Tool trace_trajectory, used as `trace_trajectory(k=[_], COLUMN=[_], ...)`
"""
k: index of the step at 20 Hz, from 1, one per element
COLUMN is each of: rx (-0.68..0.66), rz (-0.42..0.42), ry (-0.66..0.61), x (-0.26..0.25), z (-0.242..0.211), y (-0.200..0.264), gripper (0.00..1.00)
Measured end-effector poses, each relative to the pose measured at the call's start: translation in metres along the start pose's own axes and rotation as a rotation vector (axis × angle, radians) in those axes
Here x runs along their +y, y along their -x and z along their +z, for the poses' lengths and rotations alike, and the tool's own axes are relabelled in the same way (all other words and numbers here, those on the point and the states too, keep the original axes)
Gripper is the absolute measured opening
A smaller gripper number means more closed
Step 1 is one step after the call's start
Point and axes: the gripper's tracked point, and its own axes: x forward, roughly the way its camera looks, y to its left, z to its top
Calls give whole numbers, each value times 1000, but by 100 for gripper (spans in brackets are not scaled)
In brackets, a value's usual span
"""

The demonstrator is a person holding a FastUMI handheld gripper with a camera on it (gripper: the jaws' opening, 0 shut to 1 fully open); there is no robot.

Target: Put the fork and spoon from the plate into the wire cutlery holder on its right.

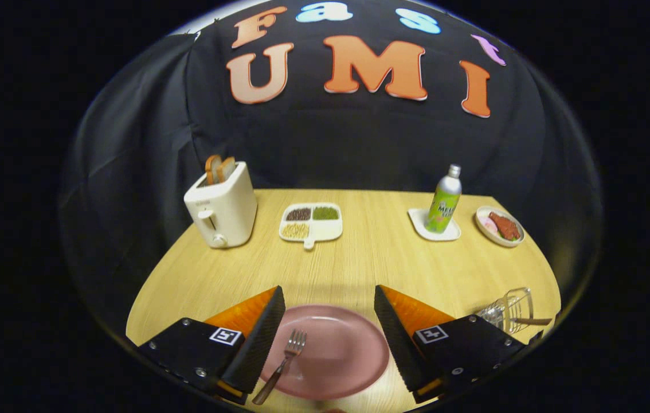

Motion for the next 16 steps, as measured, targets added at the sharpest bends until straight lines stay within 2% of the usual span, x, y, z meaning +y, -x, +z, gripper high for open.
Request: trace_trajectory(k=[11, 16], rx=[362, 447], rz=[13, 16], ry=[-29, -7], x=[32, 35], z=[-118, -139], y=[-8, -7], gripper=[93, 74])
